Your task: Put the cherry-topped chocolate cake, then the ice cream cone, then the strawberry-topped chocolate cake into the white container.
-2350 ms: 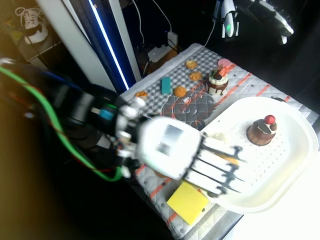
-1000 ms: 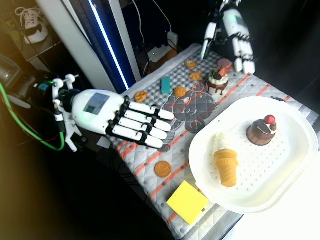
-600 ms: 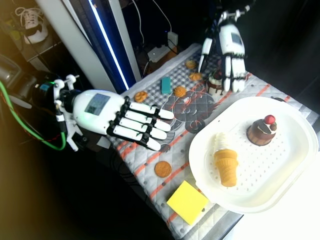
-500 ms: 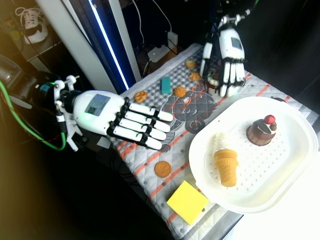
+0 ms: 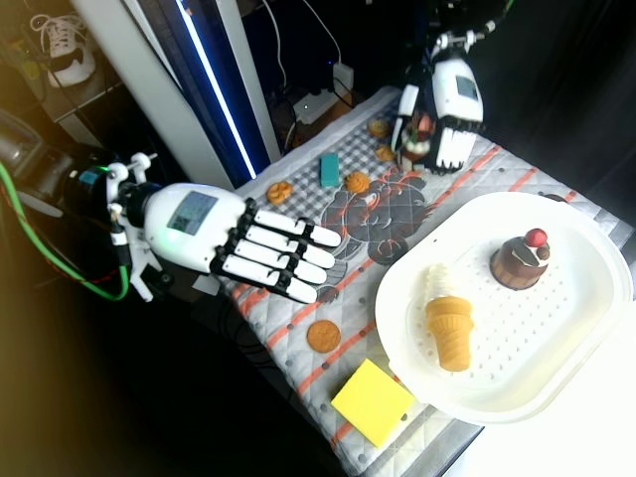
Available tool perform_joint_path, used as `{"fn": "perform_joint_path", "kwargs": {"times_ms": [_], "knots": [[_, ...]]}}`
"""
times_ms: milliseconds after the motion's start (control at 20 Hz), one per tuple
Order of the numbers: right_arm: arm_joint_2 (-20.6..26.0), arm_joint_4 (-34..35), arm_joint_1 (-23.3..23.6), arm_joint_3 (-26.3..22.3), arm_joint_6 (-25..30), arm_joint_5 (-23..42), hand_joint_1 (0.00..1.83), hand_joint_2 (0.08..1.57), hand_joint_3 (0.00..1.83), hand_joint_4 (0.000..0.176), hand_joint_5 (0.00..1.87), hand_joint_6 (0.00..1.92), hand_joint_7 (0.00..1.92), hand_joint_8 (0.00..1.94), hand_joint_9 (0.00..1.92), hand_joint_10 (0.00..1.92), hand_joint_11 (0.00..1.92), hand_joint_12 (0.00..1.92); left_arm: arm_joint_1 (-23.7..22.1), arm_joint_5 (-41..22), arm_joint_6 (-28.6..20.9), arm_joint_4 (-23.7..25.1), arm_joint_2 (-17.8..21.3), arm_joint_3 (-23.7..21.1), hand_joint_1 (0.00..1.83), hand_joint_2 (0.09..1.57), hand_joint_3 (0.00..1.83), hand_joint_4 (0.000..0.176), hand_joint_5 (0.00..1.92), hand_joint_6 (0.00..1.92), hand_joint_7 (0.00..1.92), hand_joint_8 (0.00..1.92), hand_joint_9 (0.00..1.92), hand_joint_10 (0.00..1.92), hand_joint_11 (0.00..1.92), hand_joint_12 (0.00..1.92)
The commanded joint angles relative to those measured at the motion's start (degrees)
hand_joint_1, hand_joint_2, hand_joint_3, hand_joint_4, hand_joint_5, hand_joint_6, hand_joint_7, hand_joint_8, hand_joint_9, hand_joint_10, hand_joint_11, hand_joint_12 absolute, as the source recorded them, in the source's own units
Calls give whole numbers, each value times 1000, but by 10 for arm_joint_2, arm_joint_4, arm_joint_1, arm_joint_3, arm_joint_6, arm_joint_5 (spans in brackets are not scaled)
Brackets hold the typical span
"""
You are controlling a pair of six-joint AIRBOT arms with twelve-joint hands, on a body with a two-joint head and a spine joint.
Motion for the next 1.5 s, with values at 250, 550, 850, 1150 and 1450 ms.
{"fn": "perform_joint_path", "kwargs": {"times_ms": [250, 550, 850, 1150, 1450], "knots": [[2, -1, 3, 2, 0, 68, 680, 1170, 2, 54, 0, 0, 0, 0, 0, 0, 0, 46, -67, -82, 6, 26, 4, 3, 1287, 1374, 10, 0, 369, 1636, 463, 1787, 540, 1861, 404, 1921], [-1, -2, 3, 4, 4, 68, 692, 1176, 0, 62, 0, 0, 0, 0, 0, 0, 17, 9, -187, 21, 40, 20, -72, 85, 1428, 1364, 7, 0, 216, 1574, 393, 1770, 506, 1916, 565, 1921], [-4, -4, 3, 7, 10, 68, 628, 1176, 0, 15, 0, 0, 0, 0, 0, 0, 11, 26, -234, 87, 127, -79, -151, 176, 1261, 1378, 0, 0, 421, 1610, 491, 1772, 544, 1855, 427, 1921], [-5, -6, 2, 10, 20, 68, 655, 1193, 6, 0, 0, 0, 0, 0, 0, 0, 11, 6, -243, 135, 288, -242, -233, 262, 1079, 1359, 0, 0, 532, 1545, 572, 1769, 402, 1920, 564, 1921], [-7, -7, 0, 13, 28, 68, 649, 1186, 1, 14, 0, 0, 0, 0, 0, 0, 6, 3, -233, 173, 397, -384, -298, 341, 1158, 1253, 0, 22, 158, 1146, 140, 1187, 108, 1481, 30, 1904]]}}
